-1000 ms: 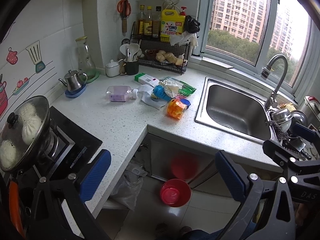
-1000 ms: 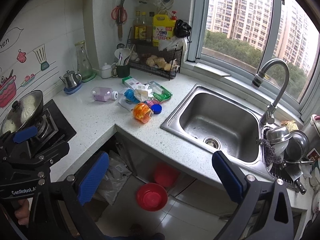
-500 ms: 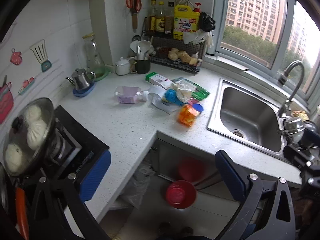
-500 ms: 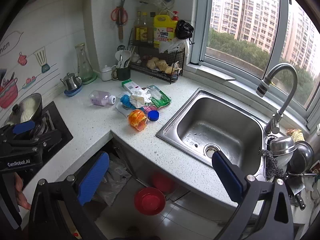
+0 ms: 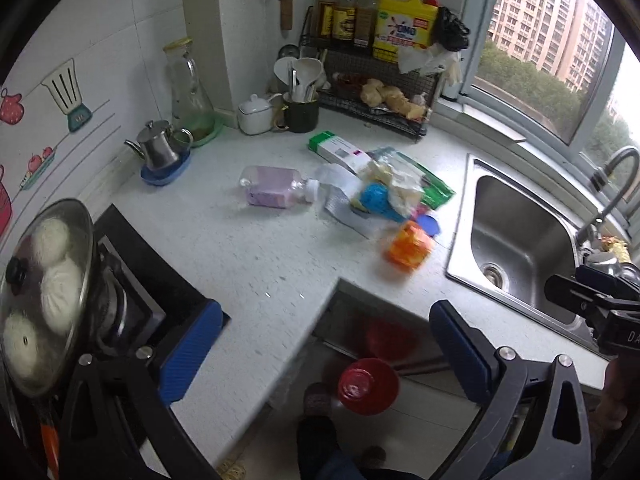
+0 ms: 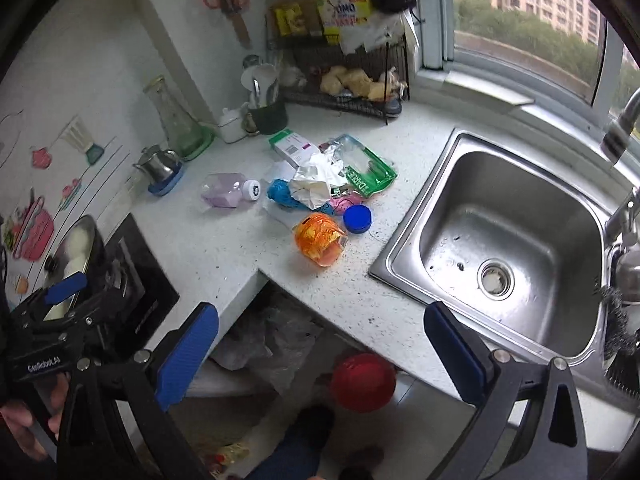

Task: Collect trash
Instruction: 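Grasp the orange-patterned plastic cup with the right gripper and lift it, then grasp the white latex gloves with the left gripper while the right holds the cup, then carry the gloves and cup with both grippers down over the red bin, then open both grippers to drop the gloves and cup into the red bin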

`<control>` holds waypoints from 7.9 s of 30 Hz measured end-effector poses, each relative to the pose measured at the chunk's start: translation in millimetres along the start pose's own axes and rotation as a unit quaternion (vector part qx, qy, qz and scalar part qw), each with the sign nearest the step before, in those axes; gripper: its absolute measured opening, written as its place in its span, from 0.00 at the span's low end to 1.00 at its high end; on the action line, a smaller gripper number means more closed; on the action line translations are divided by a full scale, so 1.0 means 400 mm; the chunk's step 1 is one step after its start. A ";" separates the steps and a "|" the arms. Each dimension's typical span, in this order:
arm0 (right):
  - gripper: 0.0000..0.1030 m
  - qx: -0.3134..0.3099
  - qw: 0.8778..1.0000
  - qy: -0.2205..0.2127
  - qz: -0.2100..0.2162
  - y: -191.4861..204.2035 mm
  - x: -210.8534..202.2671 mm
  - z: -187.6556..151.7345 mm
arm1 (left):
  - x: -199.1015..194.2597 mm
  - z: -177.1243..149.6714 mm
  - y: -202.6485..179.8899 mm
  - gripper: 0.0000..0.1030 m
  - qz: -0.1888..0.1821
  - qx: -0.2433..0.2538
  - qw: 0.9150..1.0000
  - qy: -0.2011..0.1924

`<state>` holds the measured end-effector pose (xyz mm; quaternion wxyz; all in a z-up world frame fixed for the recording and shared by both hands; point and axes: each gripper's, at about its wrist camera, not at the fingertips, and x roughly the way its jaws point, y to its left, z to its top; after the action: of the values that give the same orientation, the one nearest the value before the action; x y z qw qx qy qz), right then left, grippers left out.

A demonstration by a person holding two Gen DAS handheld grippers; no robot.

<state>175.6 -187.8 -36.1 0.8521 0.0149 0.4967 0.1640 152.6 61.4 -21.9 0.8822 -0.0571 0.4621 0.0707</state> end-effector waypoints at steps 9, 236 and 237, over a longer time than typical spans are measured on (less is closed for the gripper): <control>1.00 0.119 0.991 0.066 -0.018 0.044 0.208 0.109 | 0.242 0.117 0.079 1.00 -0.033 0.018 0.997 0.060; 0.88 -0.242 0.961 0.131 0.016 -0.310 1.074 -0.903 | 1.207 -0.987 -0.281 0.48 -0.215 0.231 0.919 0.237; 0.88 -0.240 0.961 0.133 0.016 -0.307 1.061 -0.899 | 1.192 -0.979 -0.276 0.49 -0.213 0.227 0.920 0.236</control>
<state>94.3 -228.6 -598.5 0.7540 -0.2037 0.5517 0.2928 124.5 -78.1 -632.1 0.7307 0.0328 0.6376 -0.2418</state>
